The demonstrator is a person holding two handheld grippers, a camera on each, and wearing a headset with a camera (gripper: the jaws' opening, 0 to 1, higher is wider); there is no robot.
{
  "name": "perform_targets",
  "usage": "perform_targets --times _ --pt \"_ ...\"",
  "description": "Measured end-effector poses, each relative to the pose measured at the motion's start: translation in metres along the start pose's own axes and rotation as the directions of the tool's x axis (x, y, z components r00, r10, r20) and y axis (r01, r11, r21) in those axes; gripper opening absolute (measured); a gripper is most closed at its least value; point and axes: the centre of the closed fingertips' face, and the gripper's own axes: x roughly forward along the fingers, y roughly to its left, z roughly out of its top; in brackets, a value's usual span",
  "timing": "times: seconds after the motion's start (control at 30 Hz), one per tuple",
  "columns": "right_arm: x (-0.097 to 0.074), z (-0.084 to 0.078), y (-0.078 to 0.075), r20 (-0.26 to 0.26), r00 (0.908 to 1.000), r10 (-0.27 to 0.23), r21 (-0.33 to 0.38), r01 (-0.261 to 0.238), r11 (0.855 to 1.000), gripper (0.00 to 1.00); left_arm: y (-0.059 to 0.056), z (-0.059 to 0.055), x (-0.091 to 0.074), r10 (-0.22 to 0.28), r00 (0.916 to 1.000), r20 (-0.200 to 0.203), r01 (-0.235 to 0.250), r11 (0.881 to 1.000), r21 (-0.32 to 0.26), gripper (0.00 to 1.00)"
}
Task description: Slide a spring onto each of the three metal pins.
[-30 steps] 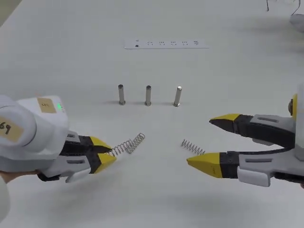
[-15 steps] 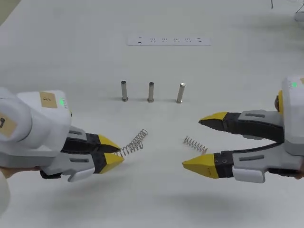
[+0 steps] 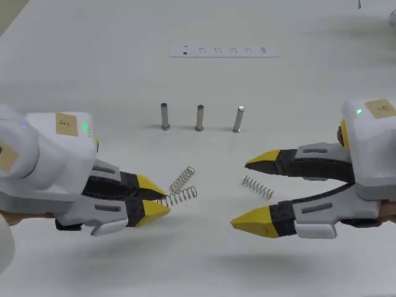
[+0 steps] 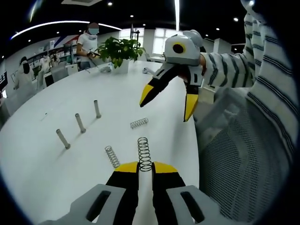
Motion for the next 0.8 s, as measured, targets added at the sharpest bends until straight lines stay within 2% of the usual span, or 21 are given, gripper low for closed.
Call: perform_targets --times 0.1,0.4,0.8 --pt "0.002 0.0 0.0 -0.001 1.0 0.008 -0.002 -0.008 1.0 0.48 -0.002 0.005 0.0 -0.012 0.9998 0.014 0.012 1.0 0.006 0.01" --pt "0.008 0.001 0.001 -0.011 0.9993 0.036 -0.018 -0.037 0.999 0.41 -0.008 0.006 0.002 -0.054 0.9986 0.004 0.054 0.998 0.029 0.01" --pt "0.016 0.003 0.01 -0.027 0.9968 0.075 -0.023 -0.076 0.997 0.39 -0.015 0.011 0.005 -0.094 0.9953 0.026 0.093 0.995 0.038 0.01"
